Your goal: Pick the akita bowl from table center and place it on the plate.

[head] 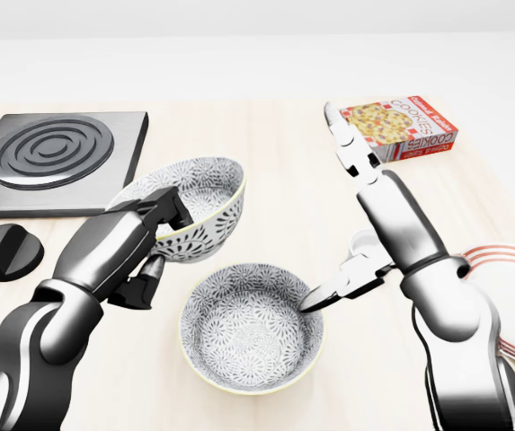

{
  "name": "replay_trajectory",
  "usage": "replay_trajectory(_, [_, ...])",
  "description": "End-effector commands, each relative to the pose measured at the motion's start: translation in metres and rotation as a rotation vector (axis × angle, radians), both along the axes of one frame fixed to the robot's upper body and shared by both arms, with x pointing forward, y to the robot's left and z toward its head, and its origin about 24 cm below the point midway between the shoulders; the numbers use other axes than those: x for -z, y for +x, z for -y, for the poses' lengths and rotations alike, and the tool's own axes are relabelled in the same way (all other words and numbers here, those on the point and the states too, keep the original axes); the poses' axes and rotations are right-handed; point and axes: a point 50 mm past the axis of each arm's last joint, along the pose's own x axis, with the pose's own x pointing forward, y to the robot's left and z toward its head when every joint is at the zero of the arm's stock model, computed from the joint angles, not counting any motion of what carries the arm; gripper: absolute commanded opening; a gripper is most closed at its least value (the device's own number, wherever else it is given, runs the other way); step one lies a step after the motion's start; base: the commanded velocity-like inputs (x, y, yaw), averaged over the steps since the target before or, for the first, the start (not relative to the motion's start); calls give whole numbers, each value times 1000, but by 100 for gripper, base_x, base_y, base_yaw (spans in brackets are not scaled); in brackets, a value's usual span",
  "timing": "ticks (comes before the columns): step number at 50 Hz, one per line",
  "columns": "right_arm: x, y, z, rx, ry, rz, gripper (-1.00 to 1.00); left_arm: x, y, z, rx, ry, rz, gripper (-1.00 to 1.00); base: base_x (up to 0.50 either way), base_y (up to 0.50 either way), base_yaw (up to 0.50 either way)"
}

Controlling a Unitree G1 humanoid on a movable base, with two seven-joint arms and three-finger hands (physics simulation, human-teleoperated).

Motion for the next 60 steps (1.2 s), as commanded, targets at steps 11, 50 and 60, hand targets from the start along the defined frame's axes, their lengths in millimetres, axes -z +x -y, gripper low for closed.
replay_trajectory(11, [-10,48,-35,-77,-192,-84,100,-1,8,-10,-22,35,-32,-100,0,0,0])
replay_trajectory(50, [21,93,-90,-145,-233,-357,100,-4,8,-8,-10,14,-24,-100,0,0,0])
replay_trajectory(60, [22,90,-96,-171,-255,-359,100,-3,7,-7,-5,10,-29,-100,0,0,0])
